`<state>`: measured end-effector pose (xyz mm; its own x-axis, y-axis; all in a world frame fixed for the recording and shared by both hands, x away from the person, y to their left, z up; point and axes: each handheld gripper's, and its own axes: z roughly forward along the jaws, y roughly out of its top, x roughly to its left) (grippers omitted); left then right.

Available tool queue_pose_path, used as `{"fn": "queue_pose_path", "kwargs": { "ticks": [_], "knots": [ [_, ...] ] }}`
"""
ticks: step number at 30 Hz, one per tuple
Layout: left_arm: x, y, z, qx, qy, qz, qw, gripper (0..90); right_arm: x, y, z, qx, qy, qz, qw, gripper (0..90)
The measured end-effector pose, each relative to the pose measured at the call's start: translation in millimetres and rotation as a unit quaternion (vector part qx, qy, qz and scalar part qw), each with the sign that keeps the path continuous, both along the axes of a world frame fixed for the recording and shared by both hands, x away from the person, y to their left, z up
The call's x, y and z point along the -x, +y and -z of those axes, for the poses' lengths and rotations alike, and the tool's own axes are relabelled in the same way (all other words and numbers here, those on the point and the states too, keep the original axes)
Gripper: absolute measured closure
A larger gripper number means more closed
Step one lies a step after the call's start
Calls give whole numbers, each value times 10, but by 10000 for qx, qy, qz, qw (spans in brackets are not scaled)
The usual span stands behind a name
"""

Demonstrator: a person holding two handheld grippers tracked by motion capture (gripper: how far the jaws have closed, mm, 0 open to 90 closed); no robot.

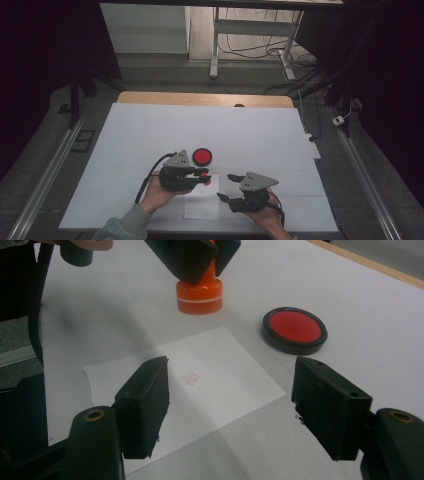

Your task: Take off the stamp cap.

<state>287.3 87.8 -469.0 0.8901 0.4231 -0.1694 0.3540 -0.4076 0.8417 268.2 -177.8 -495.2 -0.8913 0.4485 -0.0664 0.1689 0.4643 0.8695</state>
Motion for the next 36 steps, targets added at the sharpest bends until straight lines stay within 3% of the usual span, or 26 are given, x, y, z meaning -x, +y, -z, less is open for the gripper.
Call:
{"fn": "queue_pose_path", "kwargs": {
  "ticks": [36],
  "knots": [
    [11,-41,25,6,10,25,10000,727,-52,352,40,72,238,-105,9996,323]
  ]
}}
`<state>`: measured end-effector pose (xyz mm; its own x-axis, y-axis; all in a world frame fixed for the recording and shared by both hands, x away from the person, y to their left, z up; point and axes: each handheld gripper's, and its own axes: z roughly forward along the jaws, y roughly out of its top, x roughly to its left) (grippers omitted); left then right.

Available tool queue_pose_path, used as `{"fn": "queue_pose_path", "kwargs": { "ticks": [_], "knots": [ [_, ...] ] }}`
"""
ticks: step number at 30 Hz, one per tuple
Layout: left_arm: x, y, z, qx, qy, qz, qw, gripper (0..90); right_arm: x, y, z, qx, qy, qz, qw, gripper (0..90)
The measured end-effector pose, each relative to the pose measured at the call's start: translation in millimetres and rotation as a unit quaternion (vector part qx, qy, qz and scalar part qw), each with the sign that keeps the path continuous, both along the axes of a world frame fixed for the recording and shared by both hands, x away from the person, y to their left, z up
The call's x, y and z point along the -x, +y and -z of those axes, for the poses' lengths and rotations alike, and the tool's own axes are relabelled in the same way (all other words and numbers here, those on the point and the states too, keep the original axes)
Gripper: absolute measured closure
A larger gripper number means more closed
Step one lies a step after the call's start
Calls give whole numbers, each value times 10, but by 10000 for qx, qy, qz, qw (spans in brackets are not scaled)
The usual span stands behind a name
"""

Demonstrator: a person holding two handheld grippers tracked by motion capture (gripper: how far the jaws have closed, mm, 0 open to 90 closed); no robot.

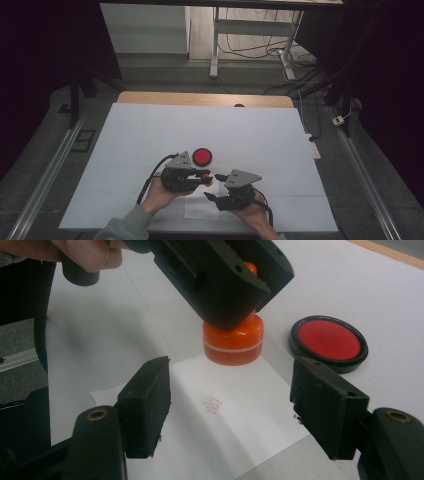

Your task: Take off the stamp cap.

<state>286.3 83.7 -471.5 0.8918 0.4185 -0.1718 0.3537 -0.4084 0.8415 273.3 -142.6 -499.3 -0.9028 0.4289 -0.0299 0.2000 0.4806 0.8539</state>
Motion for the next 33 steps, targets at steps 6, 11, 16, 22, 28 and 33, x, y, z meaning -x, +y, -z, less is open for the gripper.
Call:
{"fn": "queue_pose_path", "kwargs": {
  "ticks": [6,11,16,22,28,33],
  "knots": [
    [-3,6,-2,10,2,-13,10000,727,-4,54,10,19,6,-41,10000,327],
    [-5,11,-3,10,-5,-28,10000,727,-9,77,4,61,-39,-48,10000,357],
    [-6,11,-1,11,-3,-19,10000,727,-16,89,8,119,-72,10,9999,410],
    [-1,-2,3,11,-9,-14,10000,727,-23,105,9,134,-66,27,9999,495],
    [2,-11,6,20,7,14,10000,727,-27,124,12,144,-51,39,9999,546],
    [3,-12,7,19,12,15,10000,727,-33,129,12,135,-43,68,9999,601]
  ]
}}
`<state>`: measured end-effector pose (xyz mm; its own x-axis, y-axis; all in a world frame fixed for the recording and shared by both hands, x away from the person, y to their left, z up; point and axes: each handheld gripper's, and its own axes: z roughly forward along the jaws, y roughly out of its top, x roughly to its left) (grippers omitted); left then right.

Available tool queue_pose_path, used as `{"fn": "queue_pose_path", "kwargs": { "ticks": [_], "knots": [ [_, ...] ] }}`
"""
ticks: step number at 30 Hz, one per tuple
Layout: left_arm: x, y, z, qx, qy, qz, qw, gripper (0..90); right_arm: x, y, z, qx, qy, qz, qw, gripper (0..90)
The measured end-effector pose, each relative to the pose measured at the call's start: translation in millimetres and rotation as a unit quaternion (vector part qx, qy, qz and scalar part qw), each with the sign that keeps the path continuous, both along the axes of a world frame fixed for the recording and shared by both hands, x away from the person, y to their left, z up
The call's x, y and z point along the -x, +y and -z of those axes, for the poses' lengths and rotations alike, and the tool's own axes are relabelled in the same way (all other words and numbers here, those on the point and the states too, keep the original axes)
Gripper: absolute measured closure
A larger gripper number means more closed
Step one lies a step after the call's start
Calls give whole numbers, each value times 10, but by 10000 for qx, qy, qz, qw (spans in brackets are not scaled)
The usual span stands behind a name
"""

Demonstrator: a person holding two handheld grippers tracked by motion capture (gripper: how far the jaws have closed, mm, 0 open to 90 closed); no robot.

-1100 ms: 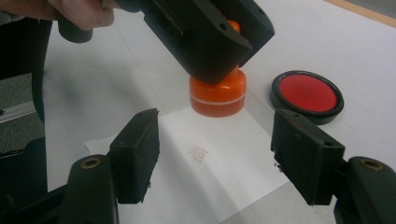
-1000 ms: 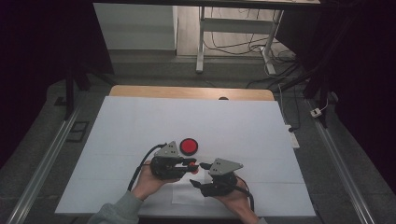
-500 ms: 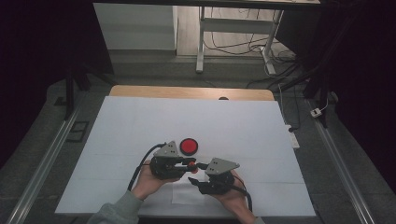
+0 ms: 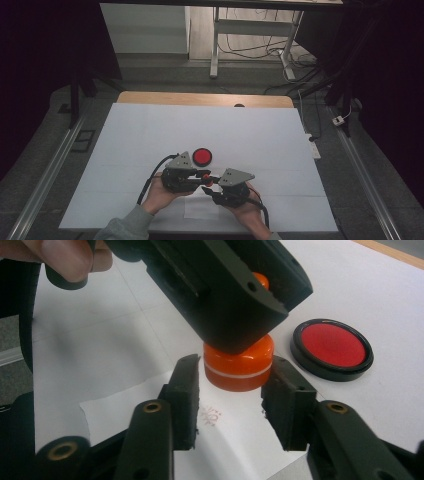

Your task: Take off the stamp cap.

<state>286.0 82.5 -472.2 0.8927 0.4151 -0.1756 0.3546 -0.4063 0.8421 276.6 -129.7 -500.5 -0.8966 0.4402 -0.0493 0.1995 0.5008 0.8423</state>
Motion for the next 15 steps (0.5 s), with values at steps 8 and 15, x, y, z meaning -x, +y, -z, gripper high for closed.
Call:
{"fn": "queue_pose_path", "kwargs": {
  "ticks": [8,15],
  "knots": [
    [0,0,0,3,1,2,10000,727,-2,-1,-4,-2,-26,15,10000,633],
    [2,-2,1,-21,-11,7,10000,727,2,-3,-4,4,-53,41,10000,615]
  ]
}}
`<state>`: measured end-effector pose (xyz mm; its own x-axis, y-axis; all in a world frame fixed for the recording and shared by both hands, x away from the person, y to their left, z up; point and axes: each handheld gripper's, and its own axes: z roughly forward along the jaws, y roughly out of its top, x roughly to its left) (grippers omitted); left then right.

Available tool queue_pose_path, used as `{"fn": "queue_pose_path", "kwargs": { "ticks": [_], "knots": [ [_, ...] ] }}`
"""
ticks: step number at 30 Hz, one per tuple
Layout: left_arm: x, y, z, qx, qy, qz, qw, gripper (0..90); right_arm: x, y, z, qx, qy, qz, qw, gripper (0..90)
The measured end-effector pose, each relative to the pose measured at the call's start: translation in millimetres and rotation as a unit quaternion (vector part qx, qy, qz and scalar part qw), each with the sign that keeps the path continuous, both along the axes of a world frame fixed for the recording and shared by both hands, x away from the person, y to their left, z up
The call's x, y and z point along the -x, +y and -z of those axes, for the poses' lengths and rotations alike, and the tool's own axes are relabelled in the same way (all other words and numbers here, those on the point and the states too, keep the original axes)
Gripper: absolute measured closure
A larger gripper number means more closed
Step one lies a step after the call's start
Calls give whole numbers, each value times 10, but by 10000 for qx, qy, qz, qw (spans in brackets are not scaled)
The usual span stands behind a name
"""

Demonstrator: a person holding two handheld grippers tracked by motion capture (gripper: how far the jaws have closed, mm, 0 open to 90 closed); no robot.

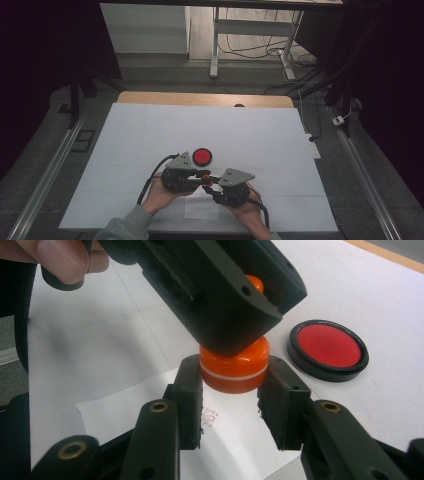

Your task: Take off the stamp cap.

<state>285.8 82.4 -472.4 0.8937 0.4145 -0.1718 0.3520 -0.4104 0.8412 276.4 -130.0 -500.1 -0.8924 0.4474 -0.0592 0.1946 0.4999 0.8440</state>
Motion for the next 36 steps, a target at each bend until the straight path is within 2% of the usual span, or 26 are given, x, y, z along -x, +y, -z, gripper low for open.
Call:
{"fn": "queue_pose_path", "kwargs": {
  "ticks": [18,25,36],
  "knots": [
    [5,-13,14,-24,-17,-31,10000,729,12,-8,-5,-24,-10,2,10000,643],
    [12,-6,16,41,-76,-38,10000,731,33,-8,-14,11,-181,24,9998,649],
    [11,7,44,147,-71,-28,9999,733,37,-21,-4,15,-201,28,9998,650]
  ]
}}
